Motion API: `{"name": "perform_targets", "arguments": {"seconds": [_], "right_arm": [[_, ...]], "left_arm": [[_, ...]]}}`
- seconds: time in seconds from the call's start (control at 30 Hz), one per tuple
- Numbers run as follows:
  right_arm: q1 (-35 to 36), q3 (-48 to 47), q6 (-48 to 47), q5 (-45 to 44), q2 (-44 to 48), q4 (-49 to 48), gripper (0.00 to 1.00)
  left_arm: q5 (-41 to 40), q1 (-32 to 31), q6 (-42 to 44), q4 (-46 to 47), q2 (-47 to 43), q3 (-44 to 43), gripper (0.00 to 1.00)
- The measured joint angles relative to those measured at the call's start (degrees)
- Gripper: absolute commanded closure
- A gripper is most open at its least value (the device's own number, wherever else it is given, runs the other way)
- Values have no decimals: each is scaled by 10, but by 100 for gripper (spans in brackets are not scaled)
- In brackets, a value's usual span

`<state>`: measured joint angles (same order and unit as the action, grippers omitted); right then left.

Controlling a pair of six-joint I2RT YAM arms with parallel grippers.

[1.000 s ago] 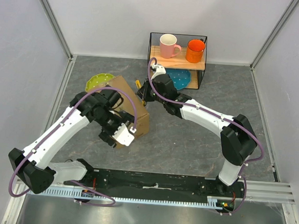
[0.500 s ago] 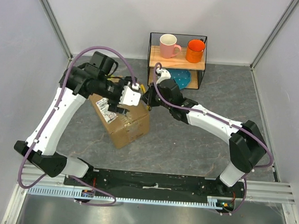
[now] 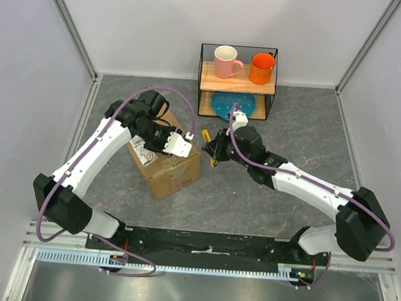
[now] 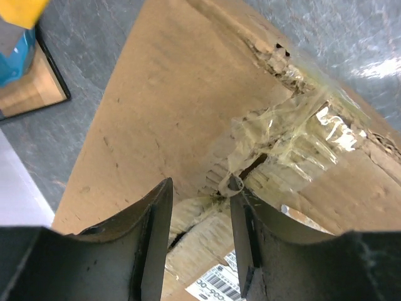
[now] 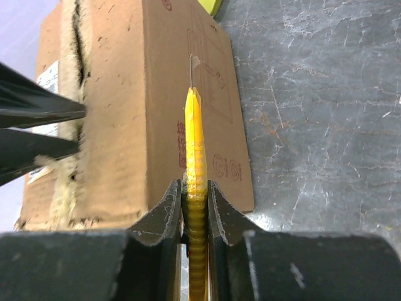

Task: Unpack the express box
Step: Adjust the express box at the center of the board.

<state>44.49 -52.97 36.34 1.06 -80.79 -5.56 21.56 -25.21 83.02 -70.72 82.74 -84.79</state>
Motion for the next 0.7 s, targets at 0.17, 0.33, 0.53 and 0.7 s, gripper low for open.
{"name": "perform_targets", "arguments": {"seconds": [0.17,0.33,0.53,0.7], "right_arm": [[0,47,21,17,56,-13,100],[2,104,31,65,109,-35,100],[32,176,66,150,163,-86,100],[63,208,119,205,169,-158,100]], "left_arm": [[-21,-6,42,49,-34,55,61],[-36,-5,49,11,7,6,64],[-37,-6,52,-4,31,-19,64],[-54,-14,54,2,39,-33,69]]}}
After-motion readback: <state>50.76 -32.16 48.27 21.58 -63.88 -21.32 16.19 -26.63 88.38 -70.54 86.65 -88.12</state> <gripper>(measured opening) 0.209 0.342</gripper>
